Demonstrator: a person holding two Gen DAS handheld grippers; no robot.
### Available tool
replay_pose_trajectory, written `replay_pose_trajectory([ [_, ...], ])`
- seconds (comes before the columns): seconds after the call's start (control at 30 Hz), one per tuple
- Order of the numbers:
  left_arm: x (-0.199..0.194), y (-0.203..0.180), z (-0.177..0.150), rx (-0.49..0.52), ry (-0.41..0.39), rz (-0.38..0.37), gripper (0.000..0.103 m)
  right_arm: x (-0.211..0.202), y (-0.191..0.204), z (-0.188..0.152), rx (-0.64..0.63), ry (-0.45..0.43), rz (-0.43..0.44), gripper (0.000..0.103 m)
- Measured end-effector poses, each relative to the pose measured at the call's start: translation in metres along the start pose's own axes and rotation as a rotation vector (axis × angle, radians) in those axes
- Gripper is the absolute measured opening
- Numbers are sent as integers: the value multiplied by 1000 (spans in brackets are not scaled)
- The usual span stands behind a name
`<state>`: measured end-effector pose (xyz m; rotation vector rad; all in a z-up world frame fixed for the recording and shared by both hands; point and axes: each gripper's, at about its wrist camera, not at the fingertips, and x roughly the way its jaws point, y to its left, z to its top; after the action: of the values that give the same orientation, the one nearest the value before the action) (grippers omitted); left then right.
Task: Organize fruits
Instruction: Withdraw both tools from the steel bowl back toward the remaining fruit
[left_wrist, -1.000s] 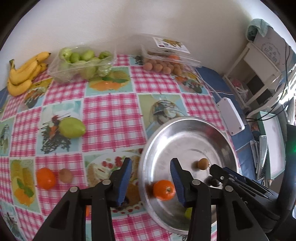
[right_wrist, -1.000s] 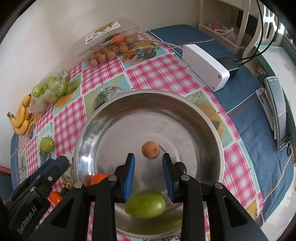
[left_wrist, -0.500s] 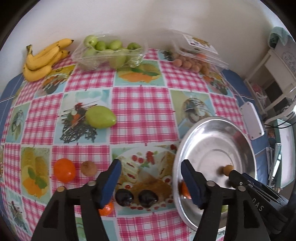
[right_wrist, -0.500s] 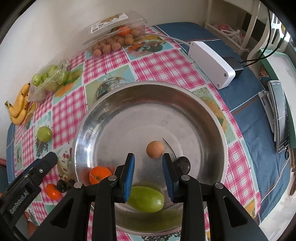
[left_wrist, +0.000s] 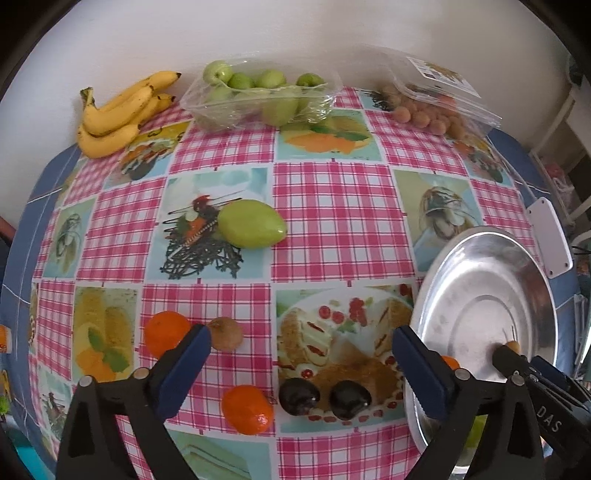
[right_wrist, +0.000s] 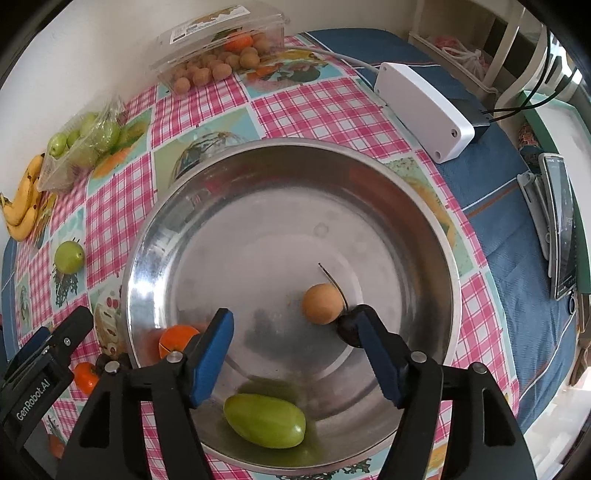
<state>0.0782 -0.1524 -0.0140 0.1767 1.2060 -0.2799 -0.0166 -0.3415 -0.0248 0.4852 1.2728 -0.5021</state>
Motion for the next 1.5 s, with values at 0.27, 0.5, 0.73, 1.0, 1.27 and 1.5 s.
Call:
replay_pose_trajectory([
  [0.27, 1, 4, 0, 10, -26, 64, 103, -3, 1, 1, -1, -22, -11, 86],
  [0.5, -2, 8, 1, 8, -40, 74, 103, -10, 0, 2, -4, -58, -22, 101],
  [0.73, -8, 11, 1, 5, -57, 89, 103, -12, 7, -2, -23, -52, -11, 101],
  [1.0, -23, 25, -7, 24, -120, 134, 103, -21, 19, -7, -64, -78, 51, 101],
  [1.27, -36, 39, -24, 34, -148, 194, 103, -26, 47, -19, -153, -120, 53, 101],
  [1.5, -47, 58, -40, 15, -165, 204, 103, -23, 73, -36, -226, -125, 98, 101],
])
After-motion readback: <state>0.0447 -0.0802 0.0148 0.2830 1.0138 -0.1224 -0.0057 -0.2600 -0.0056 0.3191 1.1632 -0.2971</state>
